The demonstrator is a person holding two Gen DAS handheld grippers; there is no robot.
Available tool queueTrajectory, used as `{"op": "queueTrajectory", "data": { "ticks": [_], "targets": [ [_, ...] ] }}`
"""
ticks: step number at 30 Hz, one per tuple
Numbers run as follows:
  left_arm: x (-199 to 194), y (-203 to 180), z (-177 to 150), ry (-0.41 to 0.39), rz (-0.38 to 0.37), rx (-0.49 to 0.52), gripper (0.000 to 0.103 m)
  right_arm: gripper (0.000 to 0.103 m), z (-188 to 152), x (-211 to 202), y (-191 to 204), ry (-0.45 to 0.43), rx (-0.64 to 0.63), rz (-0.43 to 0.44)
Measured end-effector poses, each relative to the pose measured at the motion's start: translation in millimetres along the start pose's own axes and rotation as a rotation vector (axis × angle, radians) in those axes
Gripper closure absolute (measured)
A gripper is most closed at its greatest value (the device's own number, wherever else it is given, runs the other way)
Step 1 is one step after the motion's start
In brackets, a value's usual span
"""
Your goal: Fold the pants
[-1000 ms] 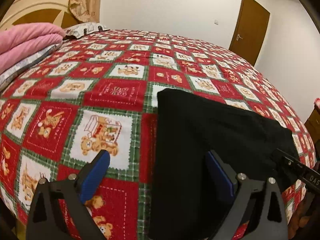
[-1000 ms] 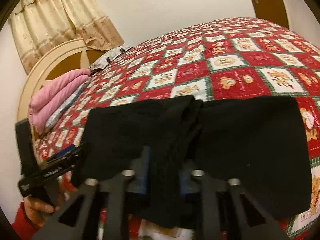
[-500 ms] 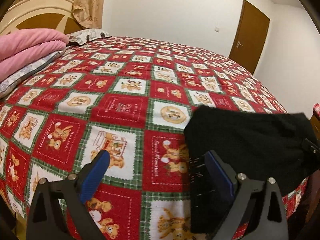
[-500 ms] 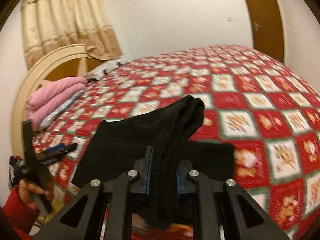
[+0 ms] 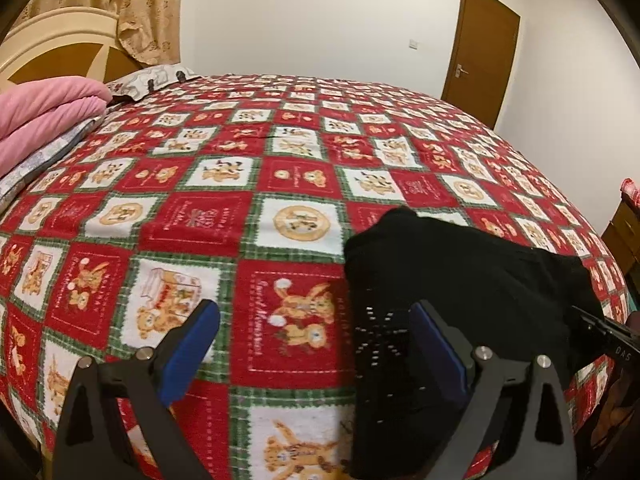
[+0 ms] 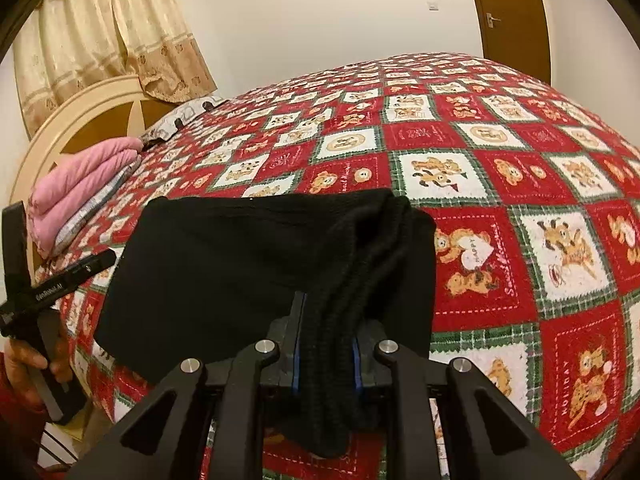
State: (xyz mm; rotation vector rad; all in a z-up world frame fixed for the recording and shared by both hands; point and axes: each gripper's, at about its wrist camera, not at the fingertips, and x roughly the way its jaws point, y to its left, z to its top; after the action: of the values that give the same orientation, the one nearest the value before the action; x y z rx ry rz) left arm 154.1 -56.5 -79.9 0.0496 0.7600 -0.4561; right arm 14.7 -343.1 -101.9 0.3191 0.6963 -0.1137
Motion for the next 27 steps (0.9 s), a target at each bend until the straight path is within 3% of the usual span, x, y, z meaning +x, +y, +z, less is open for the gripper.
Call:
{"op": "queueTrajectory", "data": {
  "ticks": [6, 14, 17, 19, 23, 27],
  "targets": [
    [8.0, -13.5, -7.4, 0.027, -0.004, 0.023, 0.005, 0.084, -4.0, -0.9, -2.7, -0.022, 0.051, 0.028],
    [10.3, -17.8, -7.7, 0.032, 0.000, 0.024, 0.005, 0.084, 4.1, -14.0, 3.8, -0.061, -0.021, 0.014],
    [17.8, -20.3, -11.0, 0.055, -0.002, 0.025, 0.005, 0.076, -0.6, 1.9, -1.8, -0.003, -0.017, -0.014],
    [19.7, -21.4, -15.1, 0.060, 0.006, 0.032, 0.005, 0.069, -2.7, -3.3, -8.7, -0.023, 0.024, 0.006],
    [9.4, -16.2, -12.9, 0.040, 0.052, 0.048, 0.005, 0.067, -0.8, -22.5, -20.0, -0.037, 0.085, 0.000],
    [-8.5, -17.8, 0.1, -0.032, 0.062, 0.070, 0.005, 0.067, 4.3, -51.8, -15.1, -0.144, 0.080, -0.055]
  ]
}}
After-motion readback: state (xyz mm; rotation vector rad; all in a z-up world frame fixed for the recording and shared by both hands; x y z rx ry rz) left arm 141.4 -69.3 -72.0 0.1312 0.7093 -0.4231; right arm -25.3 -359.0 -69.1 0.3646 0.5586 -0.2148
